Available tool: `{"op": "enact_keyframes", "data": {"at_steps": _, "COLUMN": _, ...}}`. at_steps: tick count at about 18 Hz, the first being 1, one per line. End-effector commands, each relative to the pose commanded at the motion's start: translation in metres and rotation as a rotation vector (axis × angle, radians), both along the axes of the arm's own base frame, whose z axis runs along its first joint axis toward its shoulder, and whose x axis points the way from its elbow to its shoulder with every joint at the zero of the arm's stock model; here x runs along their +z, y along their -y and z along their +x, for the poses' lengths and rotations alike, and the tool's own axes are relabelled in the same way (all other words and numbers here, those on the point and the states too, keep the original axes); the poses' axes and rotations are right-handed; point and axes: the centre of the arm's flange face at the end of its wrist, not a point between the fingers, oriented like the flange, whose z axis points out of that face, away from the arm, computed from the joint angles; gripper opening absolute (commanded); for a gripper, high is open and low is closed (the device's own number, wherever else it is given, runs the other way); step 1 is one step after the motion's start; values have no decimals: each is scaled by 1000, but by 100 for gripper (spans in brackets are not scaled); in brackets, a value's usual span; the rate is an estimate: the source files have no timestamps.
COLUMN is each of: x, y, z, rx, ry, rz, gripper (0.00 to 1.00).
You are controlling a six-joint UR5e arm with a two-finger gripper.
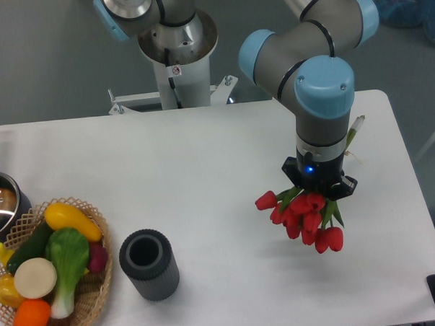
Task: Insert the flowers into the vase
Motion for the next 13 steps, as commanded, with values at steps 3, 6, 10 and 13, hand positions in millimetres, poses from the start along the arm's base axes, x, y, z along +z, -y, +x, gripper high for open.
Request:
{"op": "enact_keyframes", "data": {"at_steps": 3, "x": 11, "y": 4, "z": -1, "rx": 6, "ry": 25, "rz": 77, "gripper": 0}}
{"op": "enact_keyframes", "data": {"at_steps": 6, "x": 21, "y": 1, "z": 0, "rx": 1, "ry": 33, "rz": 161, "gripper": 0}}
{"op": "enact_keyframes", "data": {"at_steps": 10, "x": 42, "y": -4, "z": 2, "rx": 38, "ry": 48, "rz": 303, "gripper": 0}}
{"op": "enact_keyframes", "data": {"at_steps": 13, "x": 57, "y": -15, "z": 8, "rx": 33, "ry": 85, "rz": 449, "gripper": 0}}
